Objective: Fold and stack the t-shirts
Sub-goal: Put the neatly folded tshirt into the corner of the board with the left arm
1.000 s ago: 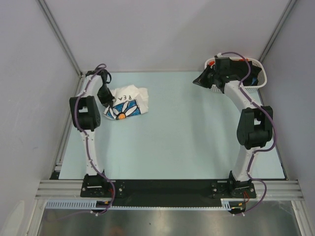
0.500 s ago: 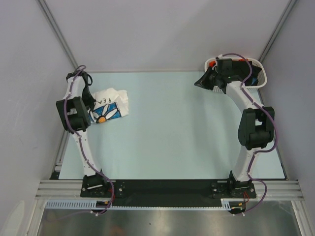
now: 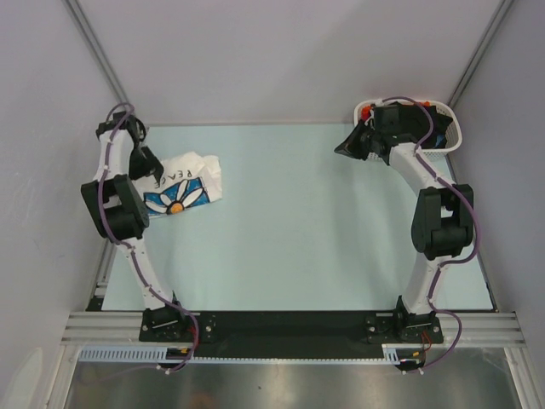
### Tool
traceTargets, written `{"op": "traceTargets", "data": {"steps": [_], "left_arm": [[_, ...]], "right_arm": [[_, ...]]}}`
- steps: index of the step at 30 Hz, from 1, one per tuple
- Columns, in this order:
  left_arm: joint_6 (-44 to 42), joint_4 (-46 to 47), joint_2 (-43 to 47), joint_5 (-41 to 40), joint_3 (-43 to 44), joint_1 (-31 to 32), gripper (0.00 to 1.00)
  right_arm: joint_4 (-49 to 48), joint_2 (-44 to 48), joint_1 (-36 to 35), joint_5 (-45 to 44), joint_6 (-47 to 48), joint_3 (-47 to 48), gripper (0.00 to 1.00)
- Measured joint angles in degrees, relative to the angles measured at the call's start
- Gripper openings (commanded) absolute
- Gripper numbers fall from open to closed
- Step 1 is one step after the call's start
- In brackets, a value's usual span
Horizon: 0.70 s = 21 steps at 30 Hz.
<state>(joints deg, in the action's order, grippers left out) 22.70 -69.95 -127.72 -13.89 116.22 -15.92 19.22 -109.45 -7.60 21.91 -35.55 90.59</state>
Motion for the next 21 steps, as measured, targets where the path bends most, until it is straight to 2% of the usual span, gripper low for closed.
{"op": "traceTargets", "data": {"steps": [1, 2, 3, 4, 5, 8, 11, 17, 21], "left_arm": [[0.22, 0.83, 2.29, 0.42, -1.31, 0.09, 1.00], [0.33, 1.44, 5.40, 0.90, -2.75, 0.17, 0.95], [0.39, 2.32, 8.70, 1.27, -4.39, 0.26, 0.77], [0.48, 3.30, 12.79, 1.66, -6.27, 0.42, 0.15], [0.92, 4.00, 15.45, 2.45, -7.41, 0.57, 0.00], [0.85, 7.48, 23.47, 5.81, -12.04, 1.62, 0.00], [1.05, 9.88, 25.51, 9.46, -15.13, 2.67, 0.00], [1.29, 12.17, 16.37, 15.67, -17.81, 3.06, 0.00], [1.49, 12.13, 11.04, 17.68, -17.81, 3.06, 0.00]], "right_arm": [[-0.17, 0.00, -0.11, 0.00, 0.00, -0.17, 0.00], [-0.28, 0.00, -0.24, 0.00, -0.02, -0.42, 0.00], [-0.33, 0.00, -0.44, 0.00, -0.07, -0.63, 0.00], [-0.35, 0.00, -0.63, 0.00, -0.22, -0.83, 0.00], [-0.37, 0.00, -0.85, 0.00, -0.42, -1.01, 0.00], [-0.59, 0.00, -1.46, 0.04, -0.48, -1.14, 0.00], [-1.05, -0.02, -2.03, 0.35, -0.87, -1.16, 0.00], [-2.97, -3.02, -3.02, 5.11, -2.93, 1.16, 0.00], [-3.56, -11.56, -4.94, 10.21, -4.48, 9.62, 0.00]]}}
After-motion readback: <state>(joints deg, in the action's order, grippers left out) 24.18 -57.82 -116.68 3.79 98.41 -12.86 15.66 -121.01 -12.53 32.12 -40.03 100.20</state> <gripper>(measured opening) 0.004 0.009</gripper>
